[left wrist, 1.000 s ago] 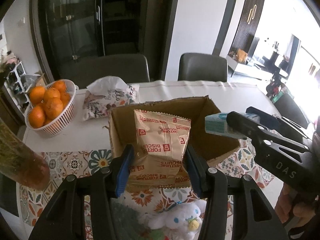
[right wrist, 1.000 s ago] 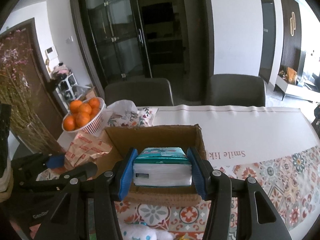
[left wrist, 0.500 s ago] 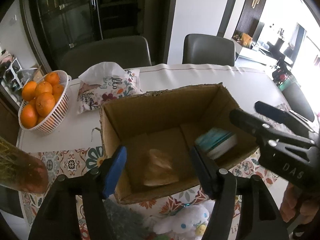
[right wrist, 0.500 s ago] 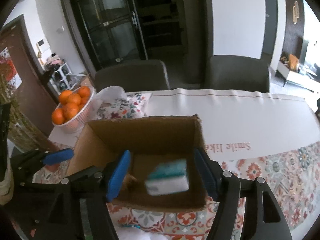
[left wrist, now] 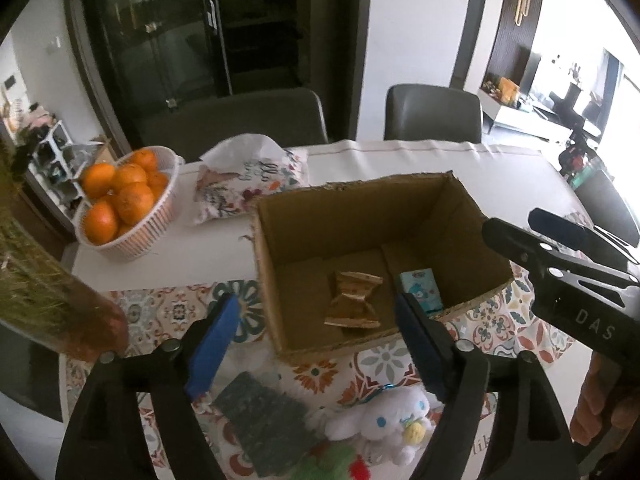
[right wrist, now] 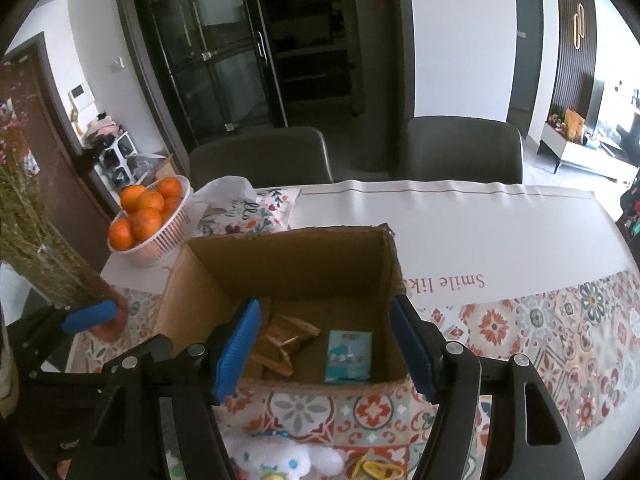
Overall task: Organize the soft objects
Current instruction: 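Withdraw both tools from the box toward the plush toys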
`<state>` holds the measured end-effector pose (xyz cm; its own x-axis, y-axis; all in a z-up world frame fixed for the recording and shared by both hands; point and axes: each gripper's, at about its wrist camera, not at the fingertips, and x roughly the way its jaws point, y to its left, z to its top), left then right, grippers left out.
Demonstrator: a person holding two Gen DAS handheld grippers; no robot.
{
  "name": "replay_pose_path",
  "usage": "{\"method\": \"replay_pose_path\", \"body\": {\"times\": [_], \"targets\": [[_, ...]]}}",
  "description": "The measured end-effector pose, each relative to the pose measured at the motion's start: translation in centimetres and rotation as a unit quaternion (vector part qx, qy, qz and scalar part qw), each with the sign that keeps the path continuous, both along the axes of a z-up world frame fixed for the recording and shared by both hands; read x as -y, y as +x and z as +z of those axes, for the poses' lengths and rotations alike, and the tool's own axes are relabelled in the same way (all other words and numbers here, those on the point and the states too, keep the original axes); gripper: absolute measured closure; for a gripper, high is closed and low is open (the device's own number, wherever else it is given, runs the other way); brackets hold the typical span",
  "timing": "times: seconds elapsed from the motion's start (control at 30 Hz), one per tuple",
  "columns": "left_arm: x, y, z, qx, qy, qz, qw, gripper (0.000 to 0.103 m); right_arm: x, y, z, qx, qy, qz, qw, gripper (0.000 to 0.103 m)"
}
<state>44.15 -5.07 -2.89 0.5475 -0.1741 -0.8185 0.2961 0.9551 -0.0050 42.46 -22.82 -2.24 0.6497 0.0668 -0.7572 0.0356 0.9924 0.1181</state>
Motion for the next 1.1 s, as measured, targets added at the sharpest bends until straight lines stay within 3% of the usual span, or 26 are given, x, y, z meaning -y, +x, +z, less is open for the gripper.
{"method": "replay_pose_path", "body": {"times": [0.2, 0.57, 1.1], "targets": [[-1.4, -2.0, 1.0, 0.013, 0.008, 0.017, 0.9997, 0.015, -1.4, -1.9, 1.0, 0.006, -0.005, 0.005, 1.000, 0.035], [-4.1, -5.9, 0.5, 0.002, 0.020, 0.038, 0.9991, 0.014, -3.6, -4.7, 0.8, -0.018, -0.001, 0.018, 1.000, 0.032], [-5.0, -11.1, -3.2, -0.060, 0.018, 0.033, 0.9974, 0.014, -5.0, -9.1, -3.5, -0.094, 0.021, 0.045, 0.994, 0.032]]}}
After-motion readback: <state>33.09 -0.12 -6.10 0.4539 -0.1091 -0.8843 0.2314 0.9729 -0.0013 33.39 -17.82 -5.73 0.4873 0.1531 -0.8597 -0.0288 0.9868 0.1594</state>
